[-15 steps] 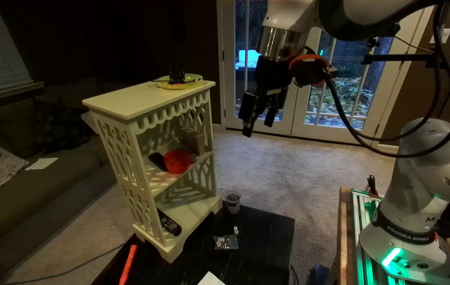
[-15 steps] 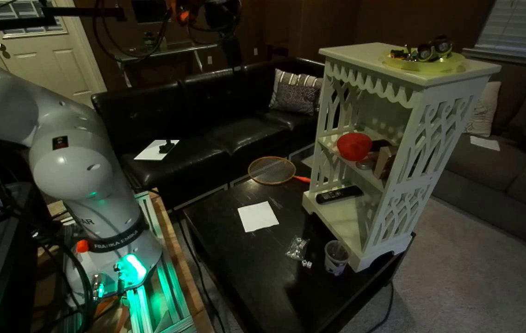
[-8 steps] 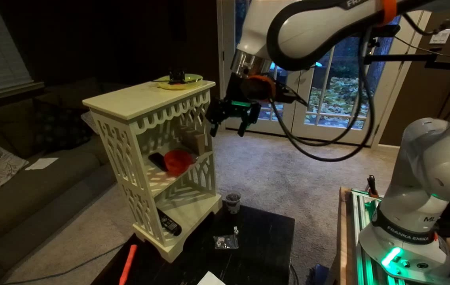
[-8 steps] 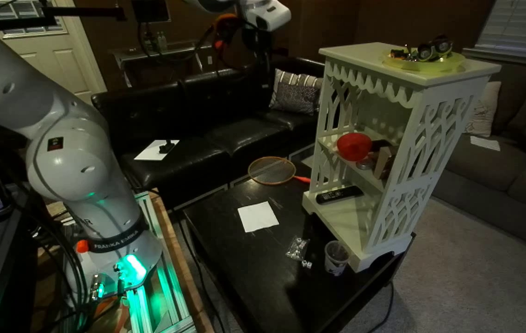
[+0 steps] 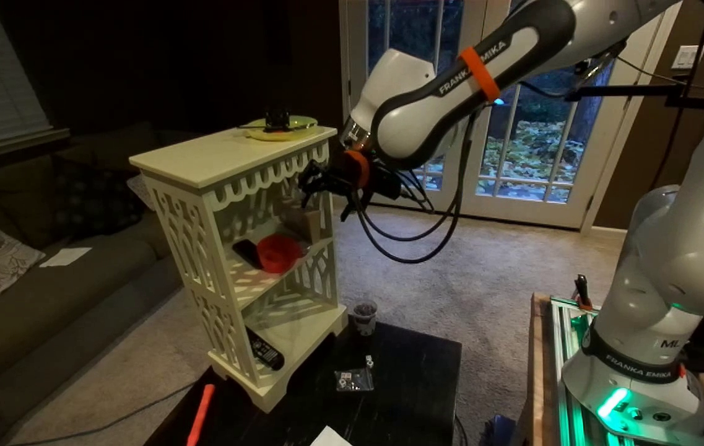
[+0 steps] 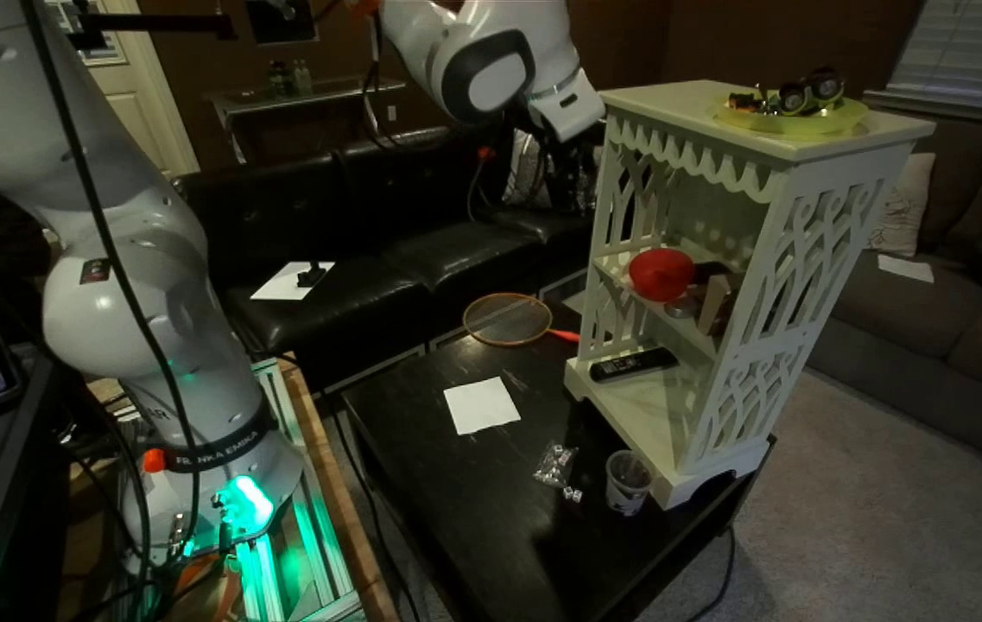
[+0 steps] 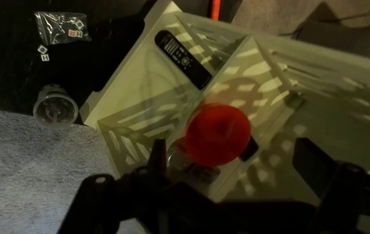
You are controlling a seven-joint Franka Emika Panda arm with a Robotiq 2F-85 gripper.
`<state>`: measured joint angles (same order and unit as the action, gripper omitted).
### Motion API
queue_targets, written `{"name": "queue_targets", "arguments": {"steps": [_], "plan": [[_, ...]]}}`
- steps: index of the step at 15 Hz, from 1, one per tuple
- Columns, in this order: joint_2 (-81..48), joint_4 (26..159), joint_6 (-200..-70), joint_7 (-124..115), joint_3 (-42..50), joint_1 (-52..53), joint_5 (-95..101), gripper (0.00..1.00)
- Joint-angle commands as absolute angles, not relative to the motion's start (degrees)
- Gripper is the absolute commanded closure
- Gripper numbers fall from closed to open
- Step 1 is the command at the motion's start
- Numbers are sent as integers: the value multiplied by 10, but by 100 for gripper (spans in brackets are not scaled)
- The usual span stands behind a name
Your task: Move the orange bowl to the left.
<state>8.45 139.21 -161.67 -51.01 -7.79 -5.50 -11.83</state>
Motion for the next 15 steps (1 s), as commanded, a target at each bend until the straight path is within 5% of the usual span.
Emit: {"name": "queue_targets", "arguments": {"steps": [1,8,15], "plan": [[44,1407,-1695,-619,-79,-104,-60,0],[33,1406,-1682,-639,-78,-121,-38,0],[-121,1337,-1733,-554,-72,-89,-200,0]]}}
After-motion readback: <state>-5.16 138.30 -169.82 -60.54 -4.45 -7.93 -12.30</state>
